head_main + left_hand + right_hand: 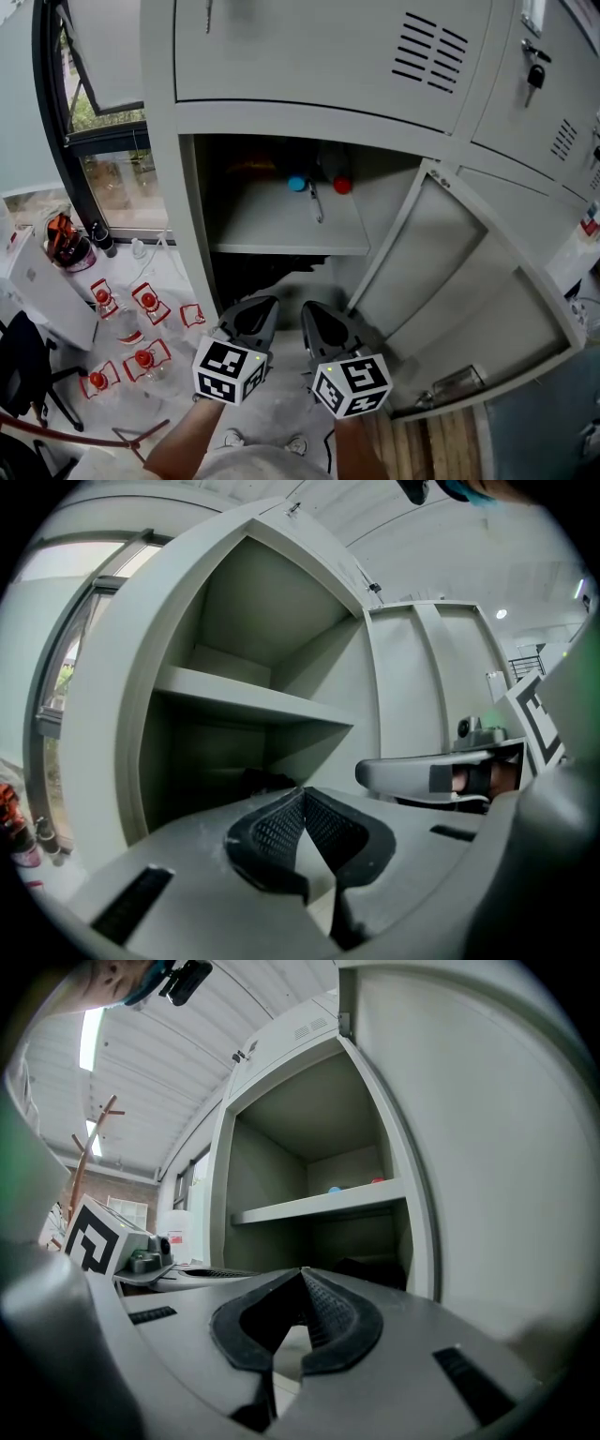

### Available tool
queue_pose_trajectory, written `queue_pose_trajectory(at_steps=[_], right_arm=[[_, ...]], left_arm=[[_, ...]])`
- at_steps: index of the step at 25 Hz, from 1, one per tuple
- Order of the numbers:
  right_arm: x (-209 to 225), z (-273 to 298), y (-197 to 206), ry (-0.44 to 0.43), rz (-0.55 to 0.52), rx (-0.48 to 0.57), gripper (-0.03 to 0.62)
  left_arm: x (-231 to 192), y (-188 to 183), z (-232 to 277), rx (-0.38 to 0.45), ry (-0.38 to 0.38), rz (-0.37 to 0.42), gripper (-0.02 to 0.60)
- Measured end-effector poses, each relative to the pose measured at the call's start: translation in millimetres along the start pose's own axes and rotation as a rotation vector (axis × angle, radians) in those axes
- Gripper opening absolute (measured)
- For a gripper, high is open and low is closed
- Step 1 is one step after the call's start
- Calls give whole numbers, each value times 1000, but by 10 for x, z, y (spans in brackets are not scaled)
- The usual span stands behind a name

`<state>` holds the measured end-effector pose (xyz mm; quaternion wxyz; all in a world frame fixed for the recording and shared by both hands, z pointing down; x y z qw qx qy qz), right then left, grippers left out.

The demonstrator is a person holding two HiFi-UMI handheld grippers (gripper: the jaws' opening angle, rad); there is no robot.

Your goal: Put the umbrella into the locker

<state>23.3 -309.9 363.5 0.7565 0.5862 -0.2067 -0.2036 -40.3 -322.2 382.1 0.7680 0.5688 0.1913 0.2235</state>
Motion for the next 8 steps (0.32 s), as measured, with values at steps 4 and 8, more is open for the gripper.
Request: queue_pose_trajectory(at_steps=[4,8], right_arm=[[-22,-19,-22,-3,-4,2,2],[-42,-42,-25,-5,-1,-2,3]], left_arm=[[-5,-25,-29,4,-5,-8,8],[11,-39,-74,7,-3,-15,8]])
Point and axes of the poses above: the fingertips, and each gripper's own axes: z forward along the fingers, x to its right, y out of its underside, the point moved 1 cm from there along -z, backward along the fingers, and after that the axes turned 11 degrees about -x, right-handed, at the moved point
